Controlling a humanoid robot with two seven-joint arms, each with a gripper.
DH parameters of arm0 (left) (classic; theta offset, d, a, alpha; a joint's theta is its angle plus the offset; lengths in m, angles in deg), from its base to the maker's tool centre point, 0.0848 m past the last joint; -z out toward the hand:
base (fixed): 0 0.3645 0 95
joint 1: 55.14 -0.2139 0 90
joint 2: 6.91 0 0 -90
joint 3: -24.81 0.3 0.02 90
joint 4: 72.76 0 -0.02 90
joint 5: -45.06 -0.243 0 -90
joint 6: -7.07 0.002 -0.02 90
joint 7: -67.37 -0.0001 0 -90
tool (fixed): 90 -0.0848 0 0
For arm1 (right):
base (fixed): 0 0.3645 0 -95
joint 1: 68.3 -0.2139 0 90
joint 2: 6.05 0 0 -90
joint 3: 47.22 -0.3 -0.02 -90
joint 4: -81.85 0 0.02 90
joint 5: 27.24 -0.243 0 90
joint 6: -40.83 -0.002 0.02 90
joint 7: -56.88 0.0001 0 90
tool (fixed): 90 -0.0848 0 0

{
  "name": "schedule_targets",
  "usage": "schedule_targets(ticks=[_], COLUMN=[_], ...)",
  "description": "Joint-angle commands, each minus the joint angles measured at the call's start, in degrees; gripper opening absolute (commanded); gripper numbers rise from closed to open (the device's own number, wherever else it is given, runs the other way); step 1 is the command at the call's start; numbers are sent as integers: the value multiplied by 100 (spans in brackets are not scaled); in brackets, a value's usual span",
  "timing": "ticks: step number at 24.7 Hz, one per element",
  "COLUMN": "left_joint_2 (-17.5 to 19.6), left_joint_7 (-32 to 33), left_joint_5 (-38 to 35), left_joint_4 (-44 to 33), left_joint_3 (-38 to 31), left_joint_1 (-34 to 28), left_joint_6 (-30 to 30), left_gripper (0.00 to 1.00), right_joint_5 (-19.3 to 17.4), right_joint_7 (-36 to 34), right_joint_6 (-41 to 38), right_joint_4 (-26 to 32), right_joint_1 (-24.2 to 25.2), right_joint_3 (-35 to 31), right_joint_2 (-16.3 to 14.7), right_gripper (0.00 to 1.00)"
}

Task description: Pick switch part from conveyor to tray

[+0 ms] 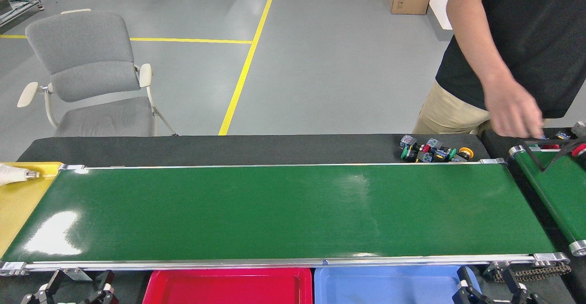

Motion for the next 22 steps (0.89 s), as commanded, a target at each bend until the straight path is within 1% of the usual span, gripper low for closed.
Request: schedule_targets(ticks=[1,4,9,15,22], left_joint_2=[40,49,40,22,40], left_joint_7=[-52,-96,-96,-113,-192], left_joint_5=[13,13,13,31,31], left_joint_4=[-37,16,34,-28,-45], left_joint_3=[-33,-33,-68,-156,-156], left_joint_1=[-10,-10,-10,7,16], left_joint_6=[9,1,18,27,18], left_gripper=[100,100,100,100,100], right_joint_5=[25,25,25,25,25], right_joint_7=[9,1,1,9,36], right_joint_6=[-24,-16,-7,2,-7], right_joint_4=[85,85,85,85,85], right_joint_1=[-16,-34,-104,-166,-280], right_joint_3=[-36,-62,-88,-176,-229], right_joint_2=[-131,-263,-386,-448,-413], right_gripper=[99,99,99,99,99])
